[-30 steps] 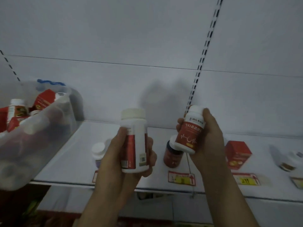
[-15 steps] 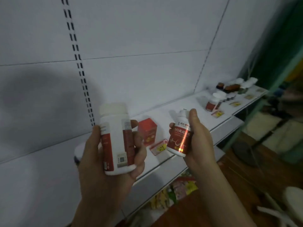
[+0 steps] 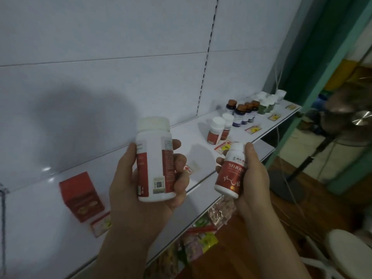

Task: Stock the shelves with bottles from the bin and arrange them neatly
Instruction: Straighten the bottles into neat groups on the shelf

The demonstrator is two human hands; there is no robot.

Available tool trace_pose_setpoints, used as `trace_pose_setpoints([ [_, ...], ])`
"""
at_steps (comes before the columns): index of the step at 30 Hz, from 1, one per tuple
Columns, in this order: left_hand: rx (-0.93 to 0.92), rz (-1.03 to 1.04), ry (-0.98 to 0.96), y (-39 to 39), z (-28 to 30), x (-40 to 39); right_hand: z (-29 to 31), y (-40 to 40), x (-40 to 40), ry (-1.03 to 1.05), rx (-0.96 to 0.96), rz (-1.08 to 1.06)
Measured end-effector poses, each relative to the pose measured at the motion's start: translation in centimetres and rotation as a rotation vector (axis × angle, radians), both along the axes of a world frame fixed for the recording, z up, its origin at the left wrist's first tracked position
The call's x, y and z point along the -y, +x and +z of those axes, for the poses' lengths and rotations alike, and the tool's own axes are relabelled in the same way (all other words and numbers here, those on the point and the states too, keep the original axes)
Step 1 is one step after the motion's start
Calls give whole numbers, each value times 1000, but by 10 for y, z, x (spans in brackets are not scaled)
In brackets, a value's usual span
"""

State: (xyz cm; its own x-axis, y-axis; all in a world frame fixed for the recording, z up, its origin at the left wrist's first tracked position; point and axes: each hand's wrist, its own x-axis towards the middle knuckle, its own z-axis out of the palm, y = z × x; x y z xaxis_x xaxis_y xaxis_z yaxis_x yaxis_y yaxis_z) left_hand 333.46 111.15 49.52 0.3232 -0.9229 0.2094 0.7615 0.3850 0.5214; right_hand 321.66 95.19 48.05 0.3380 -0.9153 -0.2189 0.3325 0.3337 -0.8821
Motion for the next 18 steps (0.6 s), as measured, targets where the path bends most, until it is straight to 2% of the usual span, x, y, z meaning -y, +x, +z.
trace_pose_setpoints([
  [8, 8, -63, 36, -36, 7, 140, 1, -35, 155, 21, -51, 17],
  [18, 32, 32, 56, -11, 18, 249, -6, -10, 251, 15, -70, 137],
])
